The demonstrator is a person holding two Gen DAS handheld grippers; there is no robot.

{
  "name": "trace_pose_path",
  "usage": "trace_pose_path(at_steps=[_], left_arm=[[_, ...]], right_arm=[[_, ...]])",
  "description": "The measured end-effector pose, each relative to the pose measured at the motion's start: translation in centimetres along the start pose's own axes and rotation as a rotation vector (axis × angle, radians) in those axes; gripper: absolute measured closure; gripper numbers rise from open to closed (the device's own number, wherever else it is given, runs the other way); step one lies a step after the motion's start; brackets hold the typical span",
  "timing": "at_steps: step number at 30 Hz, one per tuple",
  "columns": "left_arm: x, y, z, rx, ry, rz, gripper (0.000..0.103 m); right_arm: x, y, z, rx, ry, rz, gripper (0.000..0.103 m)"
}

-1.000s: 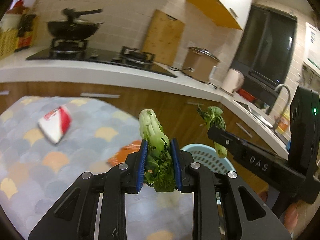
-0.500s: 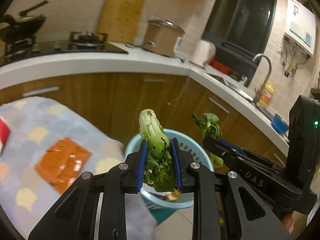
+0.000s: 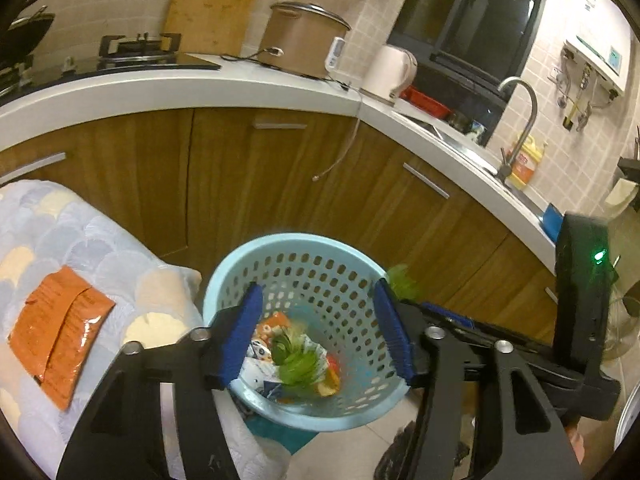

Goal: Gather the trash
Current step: 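Carry both bok choy stalks over the blue basket and open both tools, then grasp the white-and-red paper cup with the left tool while the right tool grasps the orange wrapper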

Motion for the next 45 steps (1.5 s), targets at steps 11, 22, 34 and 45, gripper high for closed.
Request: trace_pose_path(at_steps=[11, 22, 34, 45], left_arm=[[0.1, 2.2, 3.2, 0.031, -0.048, 0.025, 0.047], [0.5, 5.9, 7.2, 0.09, -0.108, 0.068, 0.047], [0.7, 18.1, 13.8, 0.338, -0.184, 0.134, 0.04], [0.5, 30.3, 15.7, 0.447, -0.098, 0.242, 0.026]], right_arm=[[0.1, 3.0, 1.6, 0.04, -0.046, 0.057, 0.054], [-0.5, 9.3, 2.0, 0.121, -0.063, 0.164, 0.054], [-2.8, 17.2, -1.6, 0.184, 0.014, 0.324, 0.054], [-6.0, 22.6, -7.7, 0.237, 0.01, 0.348, 0.054]])
Point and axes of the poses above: each gripper's, at about its wrist camera, not at the fingertips, and z roughly against the way its jaws point, y to its left, x to its top, the point moved 1 cm from there along -z, roughly the way its jaws point, and after that the axes turned 6 degrees about x, right-handed, at the moved point
